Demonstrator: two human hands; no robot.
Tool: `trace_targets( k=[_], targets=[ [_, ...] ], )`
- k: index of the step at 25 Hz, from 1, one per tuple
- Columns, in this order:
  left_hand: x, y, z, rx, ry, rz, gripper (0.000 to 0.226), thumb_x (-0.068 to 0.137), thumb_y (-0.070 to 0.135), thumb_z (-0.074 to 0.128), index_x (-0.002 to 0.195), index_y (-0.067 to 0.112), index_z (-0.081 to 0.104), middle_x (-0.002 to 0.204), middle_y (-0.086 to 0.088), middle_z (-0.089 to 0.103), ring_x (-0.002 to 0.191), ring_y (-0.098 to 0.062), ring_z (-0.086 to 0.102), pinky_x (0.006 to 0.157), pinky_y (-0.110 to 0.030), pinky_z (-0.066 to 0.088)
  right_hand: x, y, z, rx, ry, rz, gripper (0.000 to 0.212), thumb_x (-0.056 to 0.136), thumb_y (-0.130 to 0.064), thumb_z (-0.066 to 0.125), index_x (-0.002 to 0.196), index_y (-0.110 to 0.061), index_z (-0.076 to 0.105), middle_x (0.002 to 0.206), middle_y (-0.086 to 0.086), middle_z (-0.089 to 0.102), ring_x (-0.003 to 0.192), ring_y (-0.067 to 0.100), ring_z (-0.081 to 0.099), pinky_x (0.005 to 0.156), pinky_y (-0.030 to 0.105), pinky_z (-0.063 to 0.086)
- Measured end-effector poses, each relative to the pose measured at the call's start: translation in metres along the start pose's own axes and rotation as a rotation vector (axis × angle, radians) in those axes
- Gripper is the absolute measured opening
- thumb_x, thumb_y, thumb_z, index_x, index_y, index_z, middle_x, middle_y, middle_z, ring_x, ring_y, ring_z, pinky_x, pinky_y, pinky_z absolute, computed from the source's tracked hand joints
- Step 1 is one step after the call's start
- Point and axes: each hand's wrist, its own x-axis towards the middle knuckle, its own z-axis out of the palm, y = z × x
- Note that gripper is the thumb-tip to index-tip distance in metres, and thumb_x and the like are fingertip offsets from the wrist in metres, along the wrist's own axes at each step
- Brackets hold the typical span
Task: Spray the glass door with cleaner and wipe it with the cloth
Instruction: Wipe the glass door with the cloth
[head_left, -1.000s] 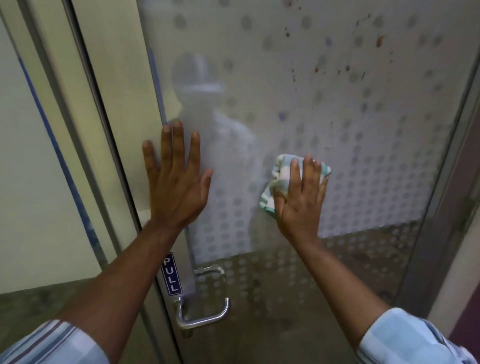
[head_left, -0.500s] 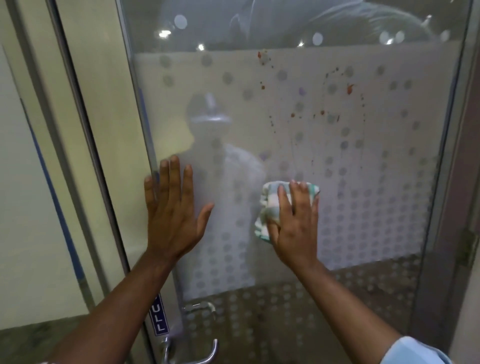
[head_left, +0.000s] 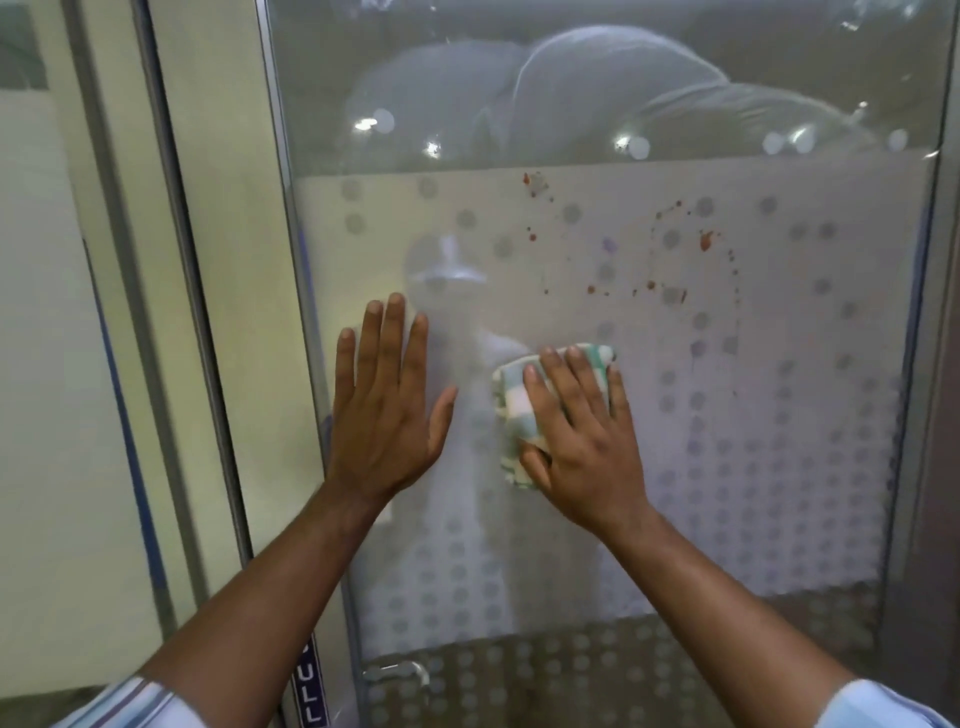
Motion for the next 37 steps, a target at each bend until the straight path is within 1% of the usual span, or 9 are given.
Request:
trace_targets(
  k=[5,8,11,14,18,25,31,33,37],
  targets=[
    [0.008,-0.001,-0.001,0.001,0.006,0.007,0.08,0.111,0.051,0.042,0.17,0.003,0.019,0.178,-0.025,0.013,0.167,-0.043,0.01,0.134,-0.063,0.015,0.087,0.027,-0.01,0.04,0.144,0.396,0.074,0.095,-0.042,0.052,0.161,-0.013,0.039,0.173,0.022,0.026,0.161,0.043,0.022,0.128,0.066,0.02],
    [0.02,-0.001,-0.003,0.001,0.016,-0.021,0.08,0.111,0.052,0.04,0.17,0.003,0.018,0.178,-0.025,0.012,0.167,-0.042,0.009,0.135,-0.062,0.014,0.112,0.004,-0.01,0.023,0.108,0.24,0.079,0.1,-0.051,0.051,0.165,-0.012,0.031,0.175,0.018,0.022,0.163,0.041,0.016,0.129,0.067,0.015],
    [0.035,-0.001,-0.006,-0.018,0.042,-0.032,0.08,0.111,0.053,0.037,0.17,0.003,0.018,0.179,-0.024,0.011,0.168,-0.041,0.008,0.135,-0.062,0.013,0.078,0.007,-0.008,0.0,0.055,0.014,0.084,0.091,-0.044,0.064,0.164,-0.012,0.035,0.174,0.017,0.024,0.163,0.038,0.017,0.128,0.066,0.018],
    [0.046,-0.004,-0.007,-0.007,0.058,-0.031,0.079,0.11,0.052,0.037,0.17,0.004,0.02,0.179,-0.023,0.012,0.168,-0.04,0.009,0.134,-0.062,0.015,0.079,0.036,-0.014,-0.01,0.103,0.125,0.082,0.083,-0.039,0.064,0.158,-0.013,0.045,0.171,0.022,0.03,0.16,0.042,0.026,0.126,0.065,0.025],
    [0.054,-0.006,-0.006,0.006,0.07,-0.035,0.079,0.109,0.05,0.038,0.17,0.004,0.02,0.179,-0.023,0.013,0.168,-0.04,0.01,0.134,-0.062,0.014,0.154,0.047,-0.026,0.007,0.188,0.351,0.072,0.092,-0.045,0.05,0.157,-0.013,0.045,0.168,0.019,0.038,0.157,0.042,0.031,0.127,0.065,0.022],
    [0.056,-0.007,-0.001,0.03,0.069,-0.044,0.08,0.11,0.053,0.035,0.171,0.005,0.016,0.18,-0.021,0.01,0.168,-0.038,0.007,0.135,-0.061,0.012,0.128,0.031,-0.019,-0.026,0.096,-0.021,0.078,0.095,-0.047,0.06,0.163,-0.015,0.038,0.174,0.015,0.028,0.163,0.036,0.02,0.129,0.064,0.018],
    [0.056,-0.006,-0.001,0.04,0.068,-0.048,0.079,0.11,0.053,0.035,0.171,0.006,0.016,0.18,-0.021,0.01,0.168,-0.038,0.007,0.135,-0.061,0.012,0.183,0.057,-0.037,-0.01,0.183,0.331,0.067,0.092,-0.047,0.052,0.153,-0.021,0.045,0.16,0.02,0.042,0.152,0.042,0.035,0.124,0.061,0.029],
    [0.055,-0.005,0.0,0.032,0.073,-0.05,0.08,0.11,0.054,0.034,0.171,0.006,0.017,0.18,-0.02,0.011,0.168,-0.038,0.008,0.135,-0.061,0.012,0.212,0.041,-0.04,-0.018,0.166,0.295,0.07,0.093,-0.05,0.049,0.156,-0.02,0.042,0.158,0.017,0.044,0.152,0.04,0.035,0.125,0.061,0.027],
    [0.056,-0.005,-0.001,0.027,0.081,-0.045,0.08,0.11,0.055,0.034,0.171,0.006,0.017,0.18,-0.02,0.011,0.168,-0.038,0.009,0.135,-0.061,0.012,0.183,0.015,-0.029,-0.022,0.114,0.007,0.073,0.096,-0.048,0.056,0.16,-0.017,0.041,0.165,0.017,0.041,0.158,0.04,0.029,0.127,0.063,0.022]
  ],
)
